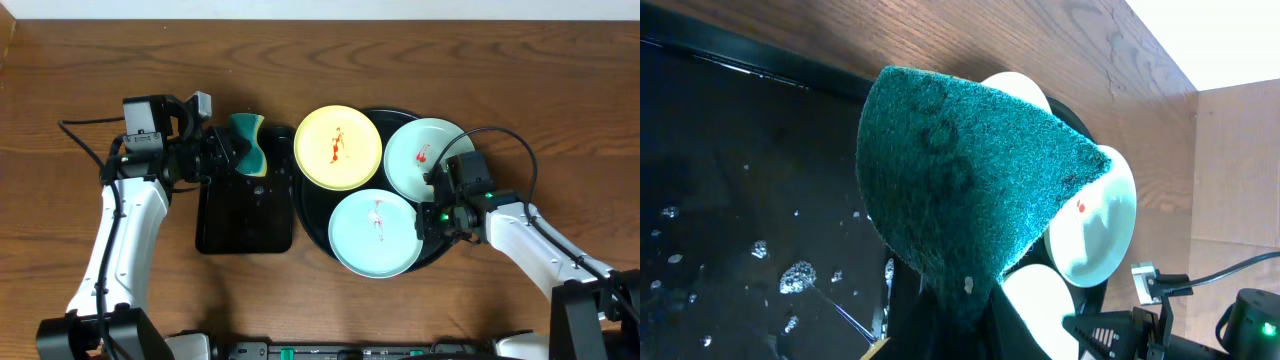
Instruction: Clean dirty plates on tray and stack at the side
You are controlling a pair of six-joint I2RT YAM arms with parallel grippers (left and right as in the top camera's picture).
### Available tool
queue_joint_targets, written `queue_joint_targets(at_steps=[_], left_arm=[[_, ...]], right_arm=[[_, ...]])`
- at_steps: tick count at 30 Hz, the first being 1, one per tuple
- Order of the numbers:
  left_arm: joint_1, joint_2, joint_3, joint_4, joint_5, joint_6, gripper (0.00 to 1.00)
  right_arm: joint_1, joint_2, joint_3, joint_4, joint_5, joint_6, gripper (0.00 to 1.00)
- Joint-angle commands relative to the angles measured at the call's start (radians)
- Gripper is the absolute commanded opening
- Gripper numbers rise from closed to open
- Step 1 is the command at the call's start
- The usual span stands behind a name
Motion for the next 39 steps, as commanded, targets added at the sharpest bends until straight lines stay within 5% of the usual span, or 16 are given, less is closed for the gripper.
queue_joint_targets(at_steps=[1, 11, 17, 23, 35, 39], left_arm=[[0.005, -0.008, -0.002, 0.000, 0.025, 0.021, 0.07], [-0.014, -0.008, -0.002, 0.000, 0.006, 0.012, 0.07], [-0.035, 0.000, -0.002, -0.039, -0.204, -0.330, 0.07], [-0.035, 0.042, -0.002, -0.049, -0.227, -0.643, 0.07], [-0.040, 0.056, -0.002, -0.039, -0.224, -0.683, 0.07], [-0.088, 0.056, -0.002, 0.073, -0.240, -0.639, 0.07]], right_arm=[[0.006, 0.007, -0.010, 0.004, 0.010, 0.016, 0.01], [0.006, 0.007, -0.010, 0.013, 0.010, 0.016, 0.01], [0.006, 0.007, -0.010, 0.011, 0.009, 0.016, 0.01], [0.006, 0.007, -0.010, 0.011, 0.009, 0.016, 0.01], [0.006, 0.007, -0.010, 0.011, 0.009, 0.016, 0.01], [0.006, 0.007, -0.010, 0.011, 0.010, 0.016, 0.01]])
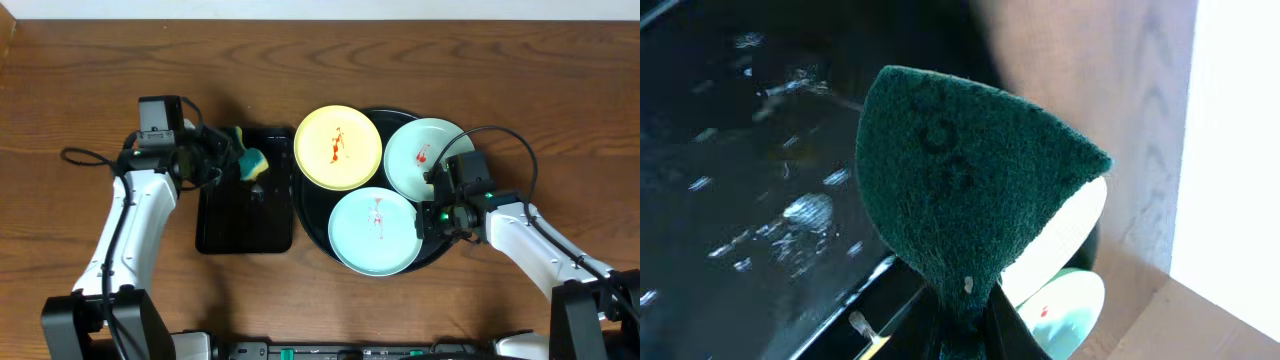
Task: Clean dirty plates on tray and stack at the side
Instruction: 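Scrub the lower pale green plate with the sponge in the left gripper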
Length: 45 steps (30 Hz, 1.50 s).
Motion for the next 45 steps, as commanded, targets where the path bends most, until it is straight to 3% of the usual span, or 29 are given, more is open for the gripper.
queue_joint_targets(at_steps=[1, 4, 8, 11, 17, 23, 31, 36, 38, 41, 45], left_arm=[[-0.064, 0.000, -0.002, 0.100, -0.032, 0.058, 0.07], [-0.151, 0.000, -0.002, 0.196, -0.080, 0.222, 0.08], [-0.261, 0.001, -0.002, 0.190, -0.216, 0.393, 0.07], [-0.341, 0.001, -0.002, 0.191, -0.235, 0.537, 0.08], [-0.472, 0.001, -0.002, 0.183, -0.239, 0.610, 0.07], [-0.595, 0.002, -0.002, 0.130, -0.238, 0.576, 0.07], [-0.739, 0.080, -0.002, 0.132, -0.227, 0.240, 0.07], [-0.805, 0.190, -0.002, 0.216, -0.116, 0.170, 0.08], [-0.819, 0.229, -0.002, 0.242, -0.094, 0.089, 0.07], [-0.831, 0.278, -0.002, 0.250, -0.092, -0.019, 0.07], [-0.832, 0.321, -0.002, 0.237, -0.138, -0.038, 0.07]], right_arm=[[0.006, 0.007, -0.010, 0.002, 0.006, 0.016, 0.01], [0.006, 0.007, -0.010, 0.002, 0.006, 0.016, 0.01], [0.006, 0.007, -0.010, 0.002, 0.006, 0.016, 0.01], [0.006, 0.007, -0.010, 0.002, 0.006, 0.015, 0.01], [0.006, 0.007, -0.010, 0.002, 0.006, 0.015, 0.01], [0.006, 0.007, -0.010, 0.003, 0.006, 0.015, 0.01], [0.006, 0.007, -0.010, 0.002, 0.006, 0.015, 0.01], [0.006, 0.007, -0.010, 0.002, 0.006, 0.016, 0.01], [0.006, 0.007, -0.010, 0.002, 0.006, 0.015, 0.01], [0.006, 0.007, -0.010, 0.001, 0.006, 0.015, 0.01], [0.006, 0.007, -0.010, 0.001, 0.006, 0.015, 0.01]])
